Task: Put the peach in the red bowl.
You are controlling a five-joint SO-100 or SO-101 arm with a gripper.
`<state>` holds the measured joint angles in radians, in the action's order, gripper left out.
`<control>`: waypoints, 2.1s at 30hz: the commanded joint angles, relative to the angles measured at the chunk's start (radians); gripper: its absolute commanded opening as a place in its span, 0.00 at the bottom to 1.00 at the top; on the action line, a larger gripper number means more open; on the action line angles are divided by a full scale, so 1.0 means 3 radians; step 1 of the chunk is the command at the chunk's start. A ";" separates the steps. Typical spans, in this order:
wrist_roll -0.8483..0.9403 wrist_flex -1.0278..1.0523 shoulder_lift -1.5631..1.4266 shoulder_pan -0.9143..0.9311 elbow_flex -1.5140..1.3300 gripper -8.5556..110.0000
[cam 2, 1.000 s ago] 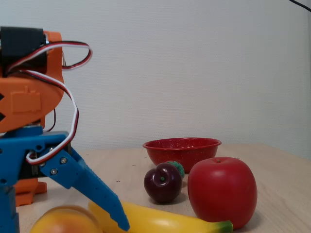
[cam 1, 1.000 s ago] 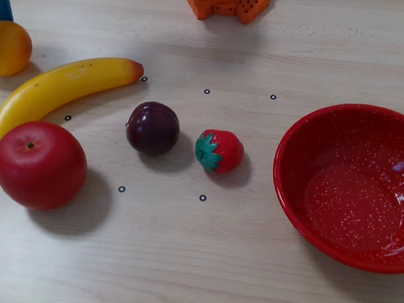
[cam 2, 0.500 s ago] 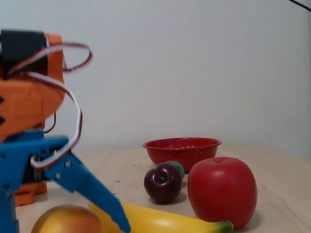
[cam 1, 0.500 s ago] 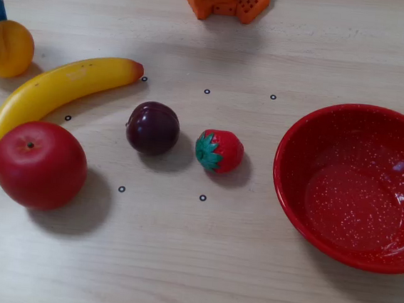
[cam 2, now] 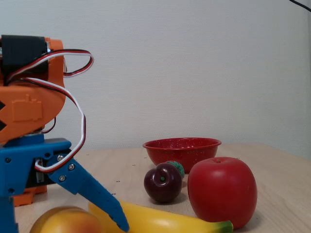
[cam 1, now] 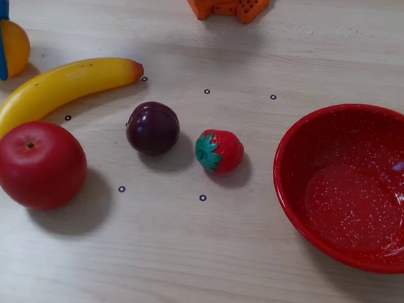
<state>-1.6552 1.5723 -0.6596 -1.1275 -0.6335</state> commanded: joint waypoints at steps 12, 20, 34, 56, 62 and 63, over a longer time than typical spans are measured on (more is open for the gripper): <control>-0.0143 -0.0240 -0.0220 -0.0087 0.0092 0.48; -0.0215 -0.0302 -0.0194 -0.0097 0.0087 0.44; -0.0424 -0.0184 -0.0210 -0.0082 0.0077 0.39; -0.0097 0.0261 -0.0394 0.0010 0.0435 0.07; 0.0511 0.0997 -0.0787 0.0404 0.0956 0.07; 0.0685 0.1053 -0.0890 0.0516 0.1028 0.07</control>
<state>-1.5324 1.7856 -0.6918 -1.0707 -0.4479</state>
